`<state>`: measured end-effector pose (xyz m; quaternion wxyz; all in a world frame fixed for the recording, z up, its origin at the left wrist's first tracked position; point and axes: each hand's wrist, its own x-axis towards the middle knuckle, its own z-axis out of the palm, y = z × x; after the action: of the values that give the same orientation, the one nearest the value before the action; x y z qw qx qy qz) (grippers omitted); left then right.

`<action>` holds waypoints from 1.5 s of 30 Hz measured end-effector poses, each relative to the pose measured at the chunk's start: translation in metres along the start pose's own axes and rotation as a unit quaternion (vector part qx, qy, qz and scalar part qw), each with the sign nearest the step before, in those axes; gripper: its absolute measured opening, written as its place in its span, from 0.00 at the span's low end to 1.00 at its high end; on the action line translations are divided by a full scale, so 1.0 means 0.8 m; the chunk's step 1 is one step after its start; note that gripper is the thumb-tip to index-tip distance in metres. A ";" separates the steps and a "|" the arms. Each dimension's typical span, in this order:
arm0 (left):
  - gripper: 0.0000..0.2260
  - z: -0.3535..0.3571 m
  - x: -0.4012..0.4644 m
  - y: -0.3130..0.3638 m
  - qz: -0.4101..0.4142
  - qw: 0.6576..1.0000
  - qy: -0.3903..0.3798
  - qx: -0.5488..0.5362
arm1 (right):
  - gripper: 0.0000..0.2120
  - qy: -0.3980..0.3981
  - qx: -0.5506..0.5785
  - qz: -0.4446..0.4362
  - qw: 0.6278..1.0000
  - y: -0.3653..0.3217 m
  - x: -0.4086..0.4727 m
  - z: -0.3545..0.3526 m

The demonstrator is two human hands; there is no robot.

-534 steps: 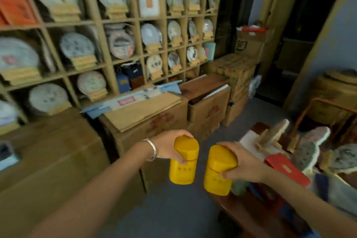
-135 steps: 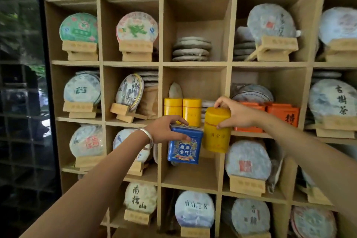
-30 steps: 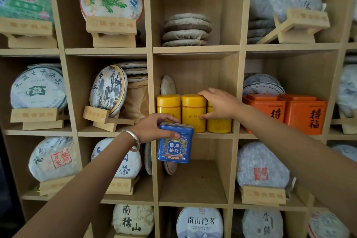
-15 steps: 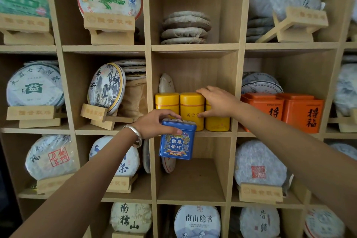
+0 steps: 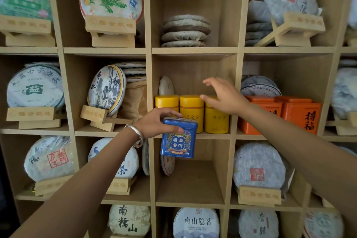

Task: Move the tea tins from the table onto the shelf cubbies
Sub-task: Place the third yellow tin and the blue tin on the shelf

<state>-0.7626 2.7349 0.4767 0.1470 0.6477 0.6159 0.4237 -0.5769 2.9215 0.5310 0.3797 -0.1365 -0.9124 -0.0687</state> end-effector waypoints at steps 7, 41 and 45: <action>0.16 -0.017 0.017 0.057 0.058 0.997 0.052 -0.016 | 0.18 0.038 0.292 0.042 0.955 -0.012 -0.023 -0.024; 0.17 -0.014 0.101 0.068 0.029 0.965 0.259 -0.002 | 0.25 -0.016 0.361 0.179 0.915 0.009 0.049 -0.017; 0.18 -0.015 0.108 0.058 0.005 0.967 0.254 0.027 | 0.26 -0.030 0.361 0.189 0.913 0.016 0.054 -0.003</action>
<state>-0.7502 2.8013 0.5490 -0.0340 0.5255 0.6408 0.5586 -0.6006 2.9414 0.5635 0.3816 -0.1618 -0.8430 0.3429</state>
